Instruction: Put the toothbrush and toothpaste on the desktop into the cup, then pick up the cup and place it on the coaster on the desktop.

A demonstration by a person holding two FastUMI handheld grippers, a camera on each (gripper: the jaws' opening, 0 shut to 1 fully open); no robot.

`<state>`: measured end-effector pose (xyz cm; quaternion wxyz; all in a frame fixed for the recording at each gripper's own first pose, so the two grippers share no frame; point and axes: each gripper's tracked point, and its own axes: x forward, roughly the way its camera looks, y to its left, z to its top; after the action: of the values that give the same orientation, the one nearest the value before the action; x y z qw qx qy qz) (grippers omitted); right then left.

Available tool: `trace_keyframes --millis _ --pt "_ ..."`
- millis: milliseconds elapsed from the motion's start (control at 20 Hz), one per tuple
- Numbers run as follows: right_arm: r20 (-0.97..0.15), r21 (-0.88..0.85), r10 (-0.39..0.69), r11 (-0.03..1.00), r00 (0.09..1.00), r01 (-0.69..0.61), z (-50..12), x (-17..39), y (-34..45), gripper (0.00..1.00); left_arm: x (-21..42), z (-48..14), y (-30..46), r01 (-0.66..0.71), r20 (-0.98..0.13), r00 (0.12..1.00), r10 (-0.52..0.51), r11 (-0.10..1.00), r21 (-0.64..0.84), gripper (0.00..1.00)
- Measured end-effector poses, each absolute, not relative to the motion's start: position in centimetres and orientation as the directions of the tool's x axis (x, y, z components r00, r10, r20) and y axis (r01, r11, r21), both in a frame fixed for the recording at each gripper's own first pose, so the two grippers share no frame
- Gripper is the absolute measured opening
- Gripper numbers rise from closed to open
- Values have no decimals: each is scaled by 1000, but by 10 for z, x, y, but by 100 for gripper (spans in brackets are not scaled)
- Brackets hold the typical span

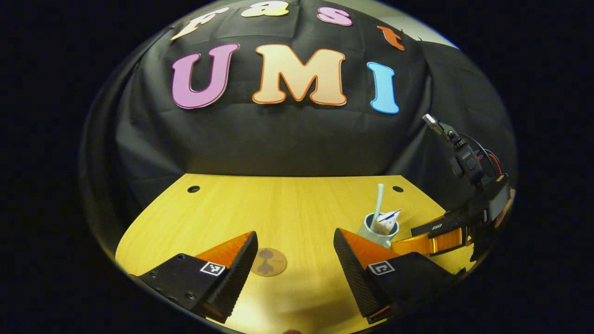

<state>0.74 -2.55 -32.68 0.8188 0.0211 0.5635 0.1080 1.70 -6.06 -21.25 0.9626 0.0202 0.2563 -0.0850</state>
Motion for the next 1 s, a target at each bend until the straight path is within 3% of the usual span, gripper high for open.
trace_keyframes --millis 50,200,250,400,450,500,550,600,650,750,900,1000 --pt "-928 148 189 978 321 -148 -332 9 -24 95 15 -211 -50 160 -495 858 -138 987 2 95" --pt "-954 125 158 982 255 -142 -349 11 -19 98 10 -205 -21 120 -485 869 -97 993 15 95" --pt "-962 119 149 983 230 -141 -355 11 -19 94 8 -204 -13 107 -482 872 -84 994 20 95" --pt "-978 96 119 986 172 -136 -370 12 -19 99 4 -202 11 71 -476 878 -48 997 31 95" --pt "-980 97 118 987 163 -132 -373 13 -17 94 3 -201 18 60 -475 879 -37 998 34 95" --pt "-981 91 111 987 156 -129 -375 14 -17 98 2 -201 25 51 -476 879 -29 998 34 95" --pt "-984 79 99 988 149 -131 -377 14 -19 87 1 -202 30 42 -477 879 -21 998 35 95" --pt "-986 64 83 989 142 -134 -379 15 -22 88 -1 -202 35 35 -478 878 -14 999 34 95" --pt "-988 51 70 989 138 -136 -380 16 -26 75 -1 -202 40 28 -477 879 -8 999 34 95" --pt "-991 64 77 990 108 -122 -383 13 -24 71 0 -202 46 17 -476 879 1 999 35 95" --pt "-994 67 79 988 81 -136 -386 9 -23 32 -2 -203 47 16 -477 879 1 999 33 95" --pt "-994 48 62 986 85 -162 -387 8 -22 30 -1 -203 49 17 -479 878 0 999 30 95"
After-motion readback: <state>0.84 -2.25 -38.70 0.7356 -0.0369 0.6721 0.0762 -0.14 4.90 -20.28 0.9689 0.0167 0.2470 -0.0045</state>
